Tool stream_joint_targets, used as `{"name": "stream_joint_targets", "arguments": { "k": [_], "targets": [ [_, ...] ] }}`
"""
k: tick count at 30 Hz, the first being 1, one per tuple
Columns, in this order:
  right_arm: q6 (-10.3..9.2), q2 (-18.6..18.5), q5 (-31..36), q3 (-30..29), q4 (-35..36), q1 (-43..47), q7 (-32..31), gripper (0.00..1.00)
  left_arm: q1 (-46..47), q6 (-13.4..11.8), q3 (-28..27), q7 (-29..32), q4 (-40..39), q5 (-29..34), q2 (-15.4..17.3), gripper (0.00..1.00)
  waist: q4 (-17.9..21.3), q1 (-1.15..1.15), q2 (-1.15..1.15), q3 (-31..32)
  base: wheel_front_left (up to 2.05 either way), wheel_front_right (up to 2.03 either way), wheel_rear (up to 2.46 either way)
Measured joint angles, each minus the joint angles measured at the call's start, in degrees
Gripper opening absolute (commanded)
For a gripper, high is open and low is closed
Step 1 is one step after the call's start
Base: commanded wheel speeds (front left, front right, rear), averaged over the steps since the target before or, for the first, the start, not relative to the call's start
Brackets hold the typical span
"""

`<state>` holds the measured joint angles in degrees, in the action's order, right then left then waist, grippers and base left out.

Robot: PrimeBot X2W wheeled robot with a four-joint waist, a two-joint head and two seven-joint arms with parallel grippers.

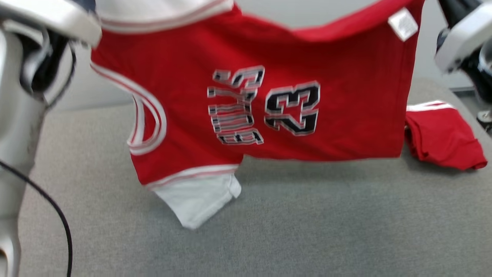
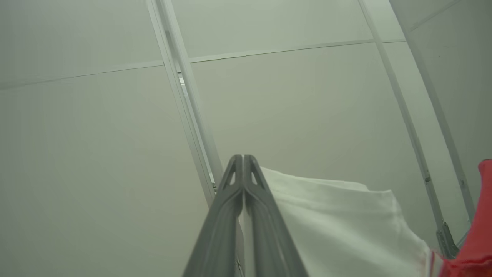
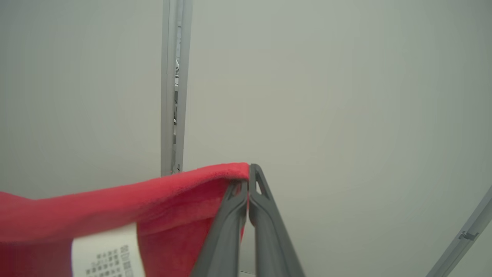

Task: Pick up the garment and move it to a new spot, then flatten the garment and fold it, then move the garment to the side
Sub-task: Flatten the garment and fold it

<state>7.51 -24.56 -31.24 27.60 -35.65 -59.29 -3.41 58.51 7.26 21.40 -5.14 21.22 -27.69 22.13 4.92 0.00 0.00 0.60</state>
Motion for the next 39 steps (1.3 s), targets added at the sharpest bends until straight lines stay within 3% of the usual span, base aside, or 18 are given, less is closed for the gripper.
{"name": "stream_joint_targets", "arguments": {
  "k": [6,8,10,14,18,22,27,31,34,39],
  "targets": [
    [-0.02,5.3,4.8,-4.3,-13.5,-17.9,3.0,0.00,21.1,0.2,2.2,-6.4,14.0,4.8,-1.8,0.00,-0.6,0.00,0.00,-8.5,0.00,0.00,0.00],
    [-0.01,8.0,8.3,-7.3,-18.5,-26.9,8.9,0.00,32.0,-0.3,2.7,-9.3,17.9,9.5,-1.6,0.00,-0.8,0.00,0.00,-14.2,0.00,0.00,0.00],
    [-0.01,9.1,11.2,-9.5,-21.2,-32.7,13.7,0.00,38.8,-1.2,2.6,-9.8,17.8,12.8,-1.1,0.00,-0.8,0.00,0.00,-18.1,0.00,0.00,0.00],
    [-0.01,10.8,16.4,-12.2,-25.5,-40.1,17.3,0.00,46.5,-3.1,-0.7,-10.0,8.5,17.3,-1.6,0.00,-0.6,0.00,0.00,-26.0,0.00,0.00,0.00],
    [0.00,10.6,22.0,-15.8,-27.2,-43.1,18.1,0.00,45.5,-2.5,-3.7,-10.0,6.3,17.6,-2.1,0.00,-0.6,0.00,0.00,-33.4,0.00,0.00,0.00],
    [-0.01,10.4,27.1,-21.3,-22.2,-44.1,18.4,0.00,45.6,-0.7,-5.7,-10.0,4.7,16.6,-3.4,0.00,-0.9,0.00,0.00,-39.5,0.00,0.00,0.00],
    [0.00,14.1,31.3,-23.3,-20.0,-39.5,18.4,0.00,41.1,0.0,-6.3,-10.0,1.9,14.2,-4.7,0.00,-1.9,0.01,0.00,-44.7,0.00,0.00,0.00],
    [0.00,14.7,30.9,-22.0,-19.4,-34.4,18.4,0.00,34.3,0.2,-0.2,-9.9,-3.5,8.6,-3.5,0.00,-3.1,0.01,0.00,-45.1,0.00,0.00,0.00],
    [0.00,14.3,27.9,-19.3,-19.1,-29.1,18.4,0.00,28.0,0.2,3.1,-9.9,-7.7,3.4,-0.6,0.00,-3.4,0.00,0.00,-43.2,0.00,0.00,0.00],
    [0.00,11.0,22.7,-16.0,-16.0,-20.8,18.5,0.00,16.8,0.2,2.2,-10.0,-14.5,-1.8,3.8,0.00,-3.6,0.00,0.00,-39.6,0.00,0.00,0.00]
  ]
}}
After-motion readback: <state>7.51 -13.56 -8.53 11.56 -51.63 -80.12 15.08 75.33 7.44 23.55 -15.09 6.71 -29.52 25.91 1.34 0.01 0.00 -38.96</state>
